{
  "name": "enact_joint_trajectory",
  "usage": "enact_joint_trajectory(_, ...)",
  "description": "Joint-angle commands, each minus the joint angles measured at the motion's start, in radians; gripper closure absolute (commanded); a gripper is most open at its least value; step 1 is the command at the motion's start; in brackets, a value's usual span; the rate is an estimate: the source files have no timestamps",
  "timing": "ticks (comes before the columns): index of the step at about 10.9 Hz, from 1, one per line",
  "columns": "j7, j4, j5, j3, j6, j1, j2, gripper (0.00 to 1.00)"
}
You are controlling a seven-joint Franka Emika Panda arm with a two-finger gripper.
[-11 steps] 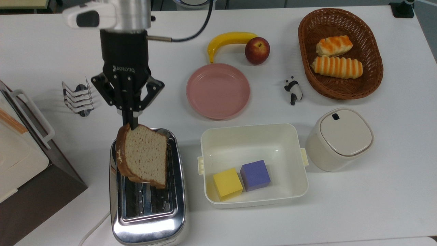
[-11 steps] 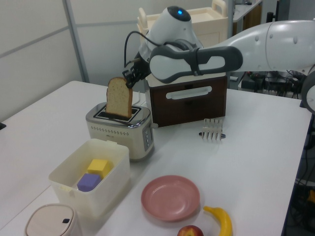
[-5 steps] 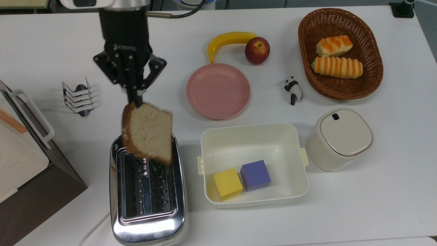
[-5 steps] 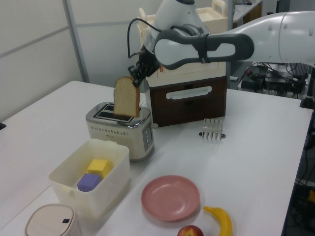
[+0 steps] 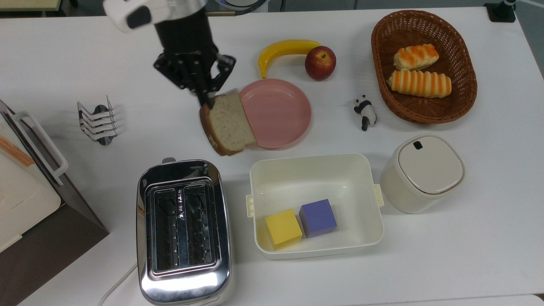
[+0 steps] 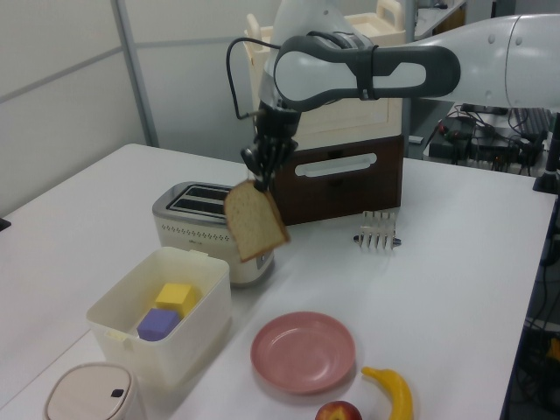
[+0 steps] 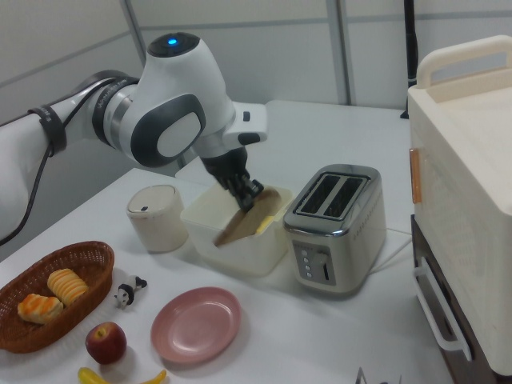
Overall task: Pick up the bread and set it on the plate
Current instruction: 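Carry the bread slice over to the pink plate and lower it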
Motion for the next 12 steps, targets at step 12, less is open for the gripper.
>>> enact_joint_trajectory(12, -0.613, -0.033, 0.033, 0.051, -0.473, 0.063, 0.08, 0.87)
